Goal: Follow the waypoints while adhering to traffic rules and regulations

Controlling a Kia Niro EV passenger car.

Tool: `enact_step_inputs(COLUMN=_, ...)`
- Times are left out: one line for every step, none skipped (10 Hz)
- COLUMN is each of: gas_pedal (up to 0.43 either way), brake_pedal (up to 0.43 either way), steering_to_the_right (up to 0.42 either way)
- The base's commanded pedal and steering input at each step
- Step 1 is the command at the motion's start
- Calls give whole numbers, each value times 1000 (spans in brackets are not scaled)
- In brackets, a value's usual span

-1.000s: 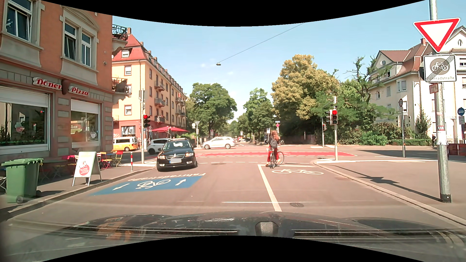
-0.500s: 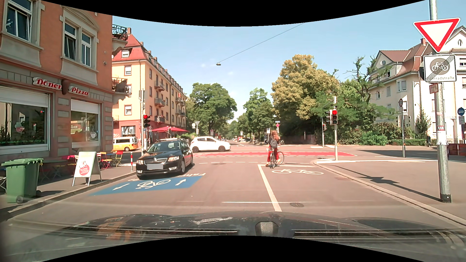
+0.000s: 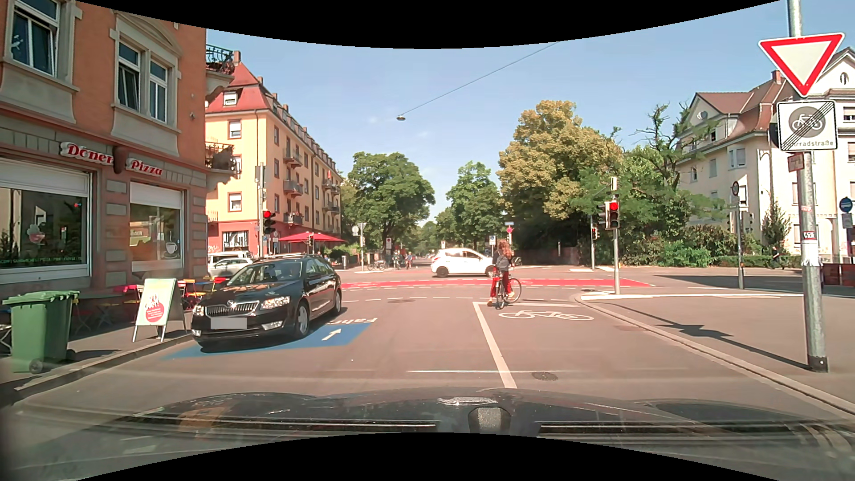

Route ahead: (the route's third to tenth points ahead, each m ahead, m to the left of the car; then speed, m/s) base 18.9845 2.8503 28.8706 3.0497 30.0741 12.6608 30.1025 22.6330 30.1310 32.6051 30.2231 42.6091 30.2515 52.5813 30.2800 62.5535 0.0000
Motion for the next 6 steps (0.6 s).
enact_step_inputs(gas_pedal=0, brake_pedal=287, steering_to_the_right=0)
enact_step_inputs(gas_pedal=0, brake_pedal=287, steering_to_the_right=0)
enact_step_inputs(gas_pedal=0, brake_pedal=287, steering_to_the_right=0)
enact_step_inputs(gas_pedal=0, brake_pedal=287, steering_to_the_right=0)
enact_step_inputs(gas_pedal=0, brake_pedal=287, steering_to_the_right=0)
enact_step_inputs(gas_pedal=0, brake_pedal=287, steering_to_the_right=0)
